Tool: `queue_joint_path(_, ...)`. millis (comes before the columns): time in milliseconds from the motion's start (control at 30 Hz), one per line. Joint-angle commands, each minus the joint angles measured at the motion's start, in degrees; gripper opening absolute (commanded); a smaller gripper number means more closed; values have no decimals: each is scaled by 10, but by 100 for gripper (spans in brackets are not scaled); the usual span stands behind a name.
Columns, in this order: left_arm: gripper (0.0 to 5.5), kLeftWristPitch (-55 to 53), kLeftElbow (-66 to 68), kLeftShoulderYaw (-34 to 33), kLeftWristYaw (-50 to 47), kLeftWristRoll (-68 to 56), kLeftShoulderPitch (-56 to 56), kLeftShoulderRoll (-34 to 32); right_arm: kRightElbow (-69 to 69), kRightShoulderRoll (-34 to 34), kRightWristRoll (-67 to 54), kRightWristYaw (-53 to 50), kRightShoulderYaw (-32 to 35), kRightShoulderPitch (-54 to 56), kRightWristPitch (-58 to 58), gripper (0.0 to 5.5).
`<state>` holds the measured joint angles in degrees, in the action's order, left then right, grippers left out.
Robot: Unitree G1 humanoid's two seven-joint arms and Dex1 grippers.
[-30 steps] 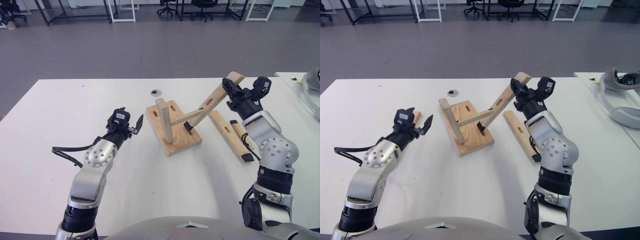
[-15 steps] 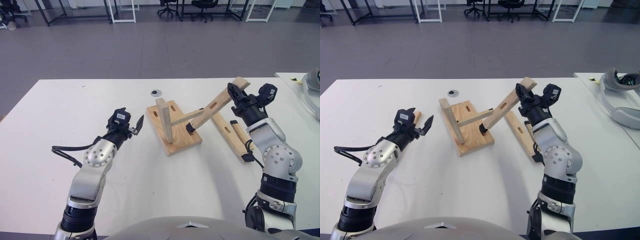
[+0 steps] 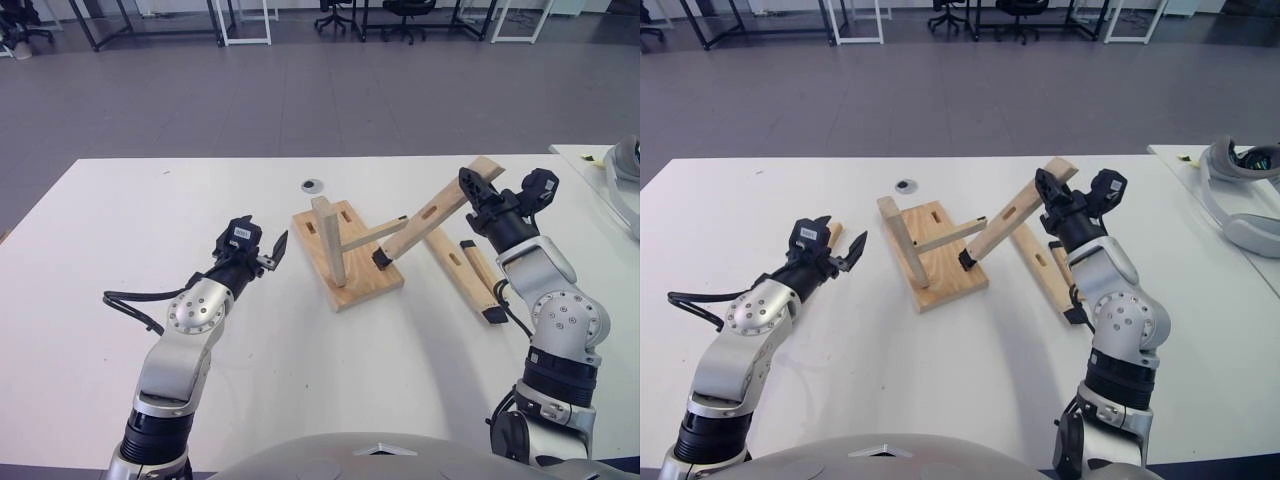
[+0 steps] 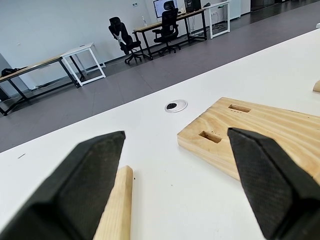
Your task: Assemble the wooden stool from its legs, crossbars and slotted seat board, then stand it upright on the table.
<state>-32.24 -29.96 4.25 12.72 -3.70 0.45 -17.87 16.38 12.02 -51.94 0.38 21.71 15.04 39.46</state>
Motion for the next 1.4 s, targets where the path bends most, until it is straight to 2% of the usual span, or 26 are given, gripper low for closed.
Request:
queue_joint_path(33,377,-7,-3,0,3,6,-5,-4,1,21,26,15,-20,-14,5,101)
queue_joint_path(267,377,-11,-7,3,1,8,-6,-4,29,49,81,20,-74,-26,17,101)
queue_joint_path(433,377,-12,-5,4,-1,9,-12,-4,69,55,123,-28,-107,-32,48,101)
queue_joint_path(567,377,-12,-3,7,-3,10,-13,-2,90,81,198,-5,-191,-44,29,101)
queue_joint_path(667,377,-13,-5,7,-2,10,-14,-3,93,82,233,6,-220,-67,6,101)
queue_joint_path(767,377,-13,-6,7,-2,9,-13,-4,82,69,245,11,-214,-101,-25,102)
queue_joint_path(900,377,-12,-5,7,-2,10,-14,-5,36,50,209,18,-157,-98,-39,102)
queue_joint_path(1000,377,-11,-4,8,0,9,-14,-5,3,68,221,41,-158,-83,-37,102)
queue_joint_path(1400,377,-8,1,8,2,9,-18,-8,-25,66,222,76,-175,-63,-36,102)
